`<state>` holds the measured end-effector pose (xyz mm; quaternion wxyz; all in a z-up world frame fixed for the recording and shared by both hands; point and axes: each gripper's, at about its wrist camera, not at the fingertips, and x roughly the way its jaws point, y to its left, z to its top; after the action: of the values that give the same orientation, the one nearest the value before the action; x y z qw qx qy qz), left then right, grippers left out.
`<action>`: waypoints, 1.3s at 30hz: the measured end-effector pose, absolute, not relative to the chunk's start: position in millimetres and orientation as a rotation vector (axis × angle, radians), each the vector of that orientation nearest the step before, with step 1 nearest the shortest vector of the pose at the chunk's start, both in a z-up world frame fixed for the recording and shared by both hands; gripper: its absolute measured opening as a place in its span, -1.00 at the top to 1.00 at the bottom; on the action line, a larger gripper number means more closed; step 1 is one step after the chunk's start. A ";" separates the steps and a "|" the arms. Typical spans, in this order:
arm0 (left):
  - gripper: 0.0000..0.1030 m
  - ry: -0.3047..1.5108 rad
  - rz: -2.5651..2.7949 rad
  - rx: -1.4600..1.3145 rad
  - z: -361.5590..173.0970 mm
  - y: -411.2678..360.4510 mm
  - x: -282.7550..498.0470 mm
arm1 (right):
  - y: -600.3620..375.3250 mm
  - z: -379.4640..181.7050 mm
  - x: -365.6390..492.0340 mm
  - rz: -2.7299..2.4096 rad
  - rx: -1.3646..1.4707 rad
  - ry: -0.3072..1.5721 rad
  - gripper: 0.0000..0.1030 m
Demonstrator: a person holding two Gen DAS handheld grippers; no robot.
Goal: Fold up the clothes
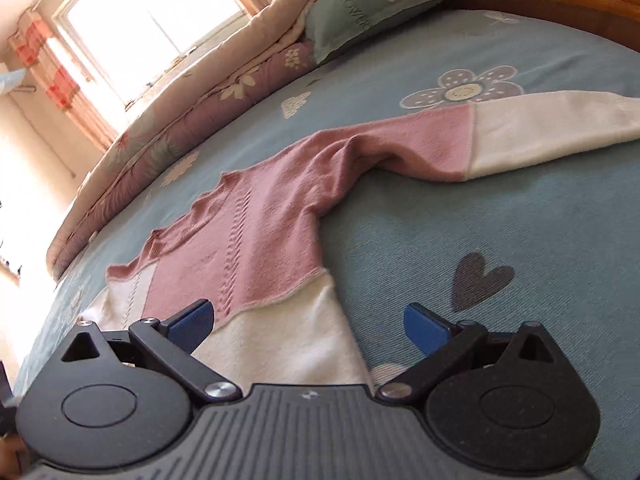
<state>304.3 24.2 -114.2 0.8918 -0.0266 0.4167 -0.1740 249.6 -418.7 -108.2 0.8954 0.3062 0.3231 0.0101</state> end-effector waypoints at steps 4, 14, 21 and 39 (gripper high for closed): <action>-0.99 0.858 -0.356 -0.039 -115.3 21.4 304.1 | -486.8 -118.5 256.7 -0.091 0.845 0.603 -1.00; -0.99 0.842 -0.346 -0.032 -117.4 18.8 304.9 | -552.8 -145.6 292.4 -0.147 0.988 0.461 -1.00; -0.99 0.830 -0.336 -0.010 -119.1 15.0 304.2 | -537.9 -146.3 317.9 -0.239 0.880 0.400 -1.00; -0.99 0.803 -0.333 0.034 -122.4 10.9 301.4 | -579.9 -138.9 361.0 -0.198 1.007 0.263 -1.00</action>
<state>301.4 10.9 -122.4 0.9068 0.0164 0.3892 -0.1614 361.0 -579.9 -138.9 0.8630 0.4803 0.1252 -0.0943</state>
